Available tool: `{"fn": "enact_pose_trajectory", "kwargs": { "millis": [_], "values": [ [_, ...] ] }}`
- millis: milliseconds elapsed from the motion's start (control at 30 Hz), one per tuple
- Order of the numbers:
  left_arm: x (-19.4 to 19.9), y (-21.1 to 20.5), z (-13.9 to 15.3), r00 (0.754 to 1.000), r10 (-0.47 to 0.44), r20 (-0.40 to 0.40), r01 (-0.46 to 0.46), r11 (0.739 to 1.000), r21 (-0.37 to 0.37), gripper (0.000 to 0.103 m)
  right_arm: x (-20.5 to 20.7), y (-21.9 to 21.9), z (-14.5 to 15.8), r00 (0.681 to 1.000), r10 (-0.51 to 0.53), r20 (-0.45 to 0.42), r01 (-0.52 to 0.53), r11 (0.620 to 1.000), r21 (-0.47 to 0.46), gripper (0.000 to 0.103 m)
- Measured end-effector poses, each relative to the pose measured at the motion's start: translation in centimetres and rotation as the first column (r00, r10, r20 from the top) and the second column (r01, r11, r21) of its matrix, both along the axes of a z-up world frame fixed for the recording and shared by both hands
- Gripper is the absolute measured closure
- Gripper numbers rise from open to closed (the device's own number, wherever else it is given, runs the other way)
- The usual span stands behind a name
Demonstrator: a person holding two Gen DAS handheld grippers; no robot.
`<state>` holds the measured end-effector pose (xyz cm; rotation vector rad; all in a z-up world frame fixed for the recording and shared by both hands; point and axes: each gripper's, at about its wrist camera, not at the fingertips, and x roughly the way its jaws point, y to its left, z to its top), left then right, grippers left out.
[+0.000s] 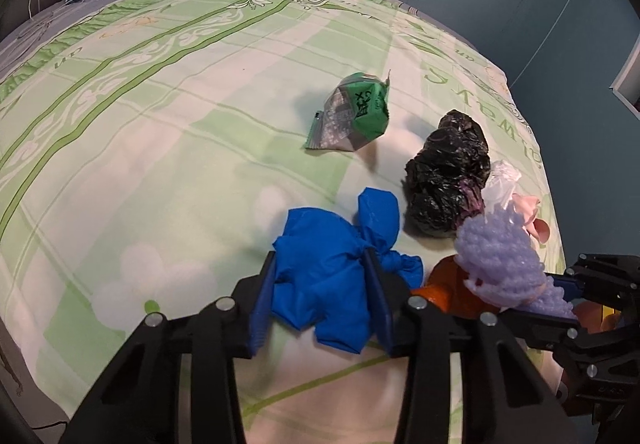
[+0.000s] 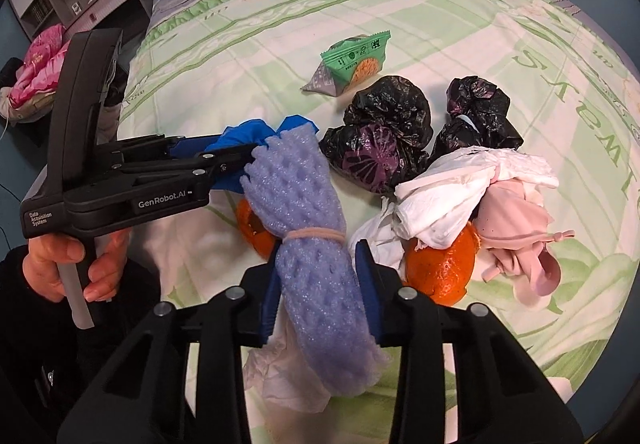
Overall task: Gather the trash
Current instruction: 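Carry the blue glove and foam net over the bin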
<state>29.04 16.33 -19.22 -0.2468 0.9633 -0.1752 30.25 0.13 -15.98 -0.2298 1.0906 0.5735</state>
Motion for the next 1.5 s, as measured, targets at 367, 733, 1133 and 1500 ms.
{"fn": "enact_pose_trajectory", "kwargs": {
  "millis": [367, 733, 1133, 1500],
  "values": [
    [-1.1, 0.5, 1.9, 1.0, 0.013, 0.019, -0.011, 0.998, -0.064, 0.086, -1.3, -1.2, 2.1, 0.998, -0.039, 0.058, 0.037, 0.999, 0.03, 0.081],
    [-4.6, 1.8, 5.4, 0.996, 0.049, 0.075, -0.046, 0.998, -0.036, 0.087, -4.3, -4.5, 5.8, 0.991, -0.101, 0.089, 0.091, 0.99, 0.109, 0.081],
    [-8.9, 2.0, 9.0, 0.988, 0.082, 0.134, -0.081, 0.997, -0.017, 0.087, -8.9, -8.2, 8.7, 0.98, -0.152, 0.13, 0.132, 0.98, 0.15, 0.081],
    [-11.6, -0.9, 13.1, 0.976, 0.043, 0.213, -0.043, 0.999, -0.007, 0.087, -12.8, -11.7, 11.8, 0.963, -0.199, 0.183, 0.162, 0.967, 0.197, 0.081]
  ]
}}
